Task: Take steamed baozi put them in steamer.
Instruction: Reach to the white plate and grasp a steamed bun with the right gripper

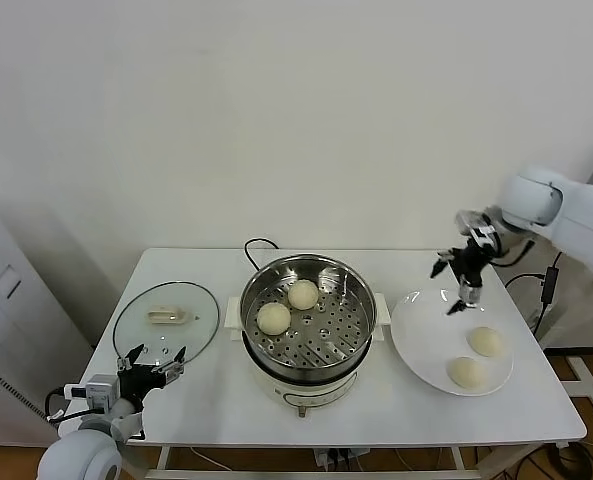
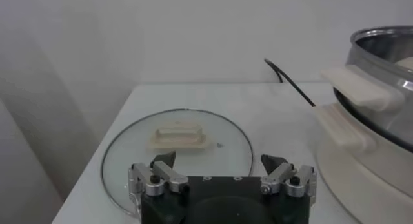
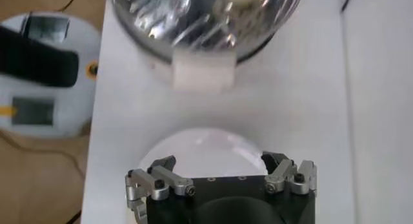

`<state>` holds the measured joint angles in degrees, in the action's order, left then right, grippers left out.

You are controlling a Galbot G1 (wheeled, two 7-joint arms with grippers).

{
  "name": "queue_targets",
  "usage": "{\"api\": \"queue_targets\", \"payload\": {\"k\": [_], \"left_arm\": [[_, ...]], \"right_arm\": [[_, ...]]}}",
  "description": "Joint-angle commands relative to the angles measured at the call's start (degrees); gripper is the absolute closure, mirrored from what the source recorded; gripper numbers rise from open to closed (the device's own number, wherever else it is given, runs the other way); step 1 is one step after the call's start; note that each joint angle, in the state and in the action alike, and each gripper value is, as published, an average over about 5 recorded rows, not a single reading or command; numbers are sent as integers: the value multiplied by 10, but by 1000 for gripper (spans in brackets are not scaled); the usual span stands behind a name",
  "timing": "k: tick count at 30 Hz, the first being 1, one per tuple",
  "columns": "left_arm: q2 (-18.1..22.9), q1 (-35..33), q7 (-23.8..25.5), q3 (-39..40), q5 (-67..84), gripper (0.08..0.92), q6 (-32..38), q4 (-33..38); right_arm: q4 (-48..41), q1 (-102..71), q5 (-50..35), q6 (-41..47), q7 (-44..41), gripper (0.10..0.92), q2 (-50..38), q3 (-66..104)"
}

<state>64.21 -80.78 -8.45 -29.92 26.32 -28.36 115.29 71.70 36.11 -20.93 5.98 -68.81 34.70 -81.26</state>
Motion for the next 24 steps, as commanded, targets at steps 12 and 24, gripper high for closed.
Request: {"api": "queue_targets", "payload": {"k": [12, 24], "left_arm": [[0, -1, 0, -1, 0, 177, 0, -3], [0, -2, 1, -1, 0, 177, -1, -4]], "right_arm": [[-46, -208, 127, -50, -20, 203, -25, 117], [-71, -278, 158, -60, -5, 203, -12, 179]]}}
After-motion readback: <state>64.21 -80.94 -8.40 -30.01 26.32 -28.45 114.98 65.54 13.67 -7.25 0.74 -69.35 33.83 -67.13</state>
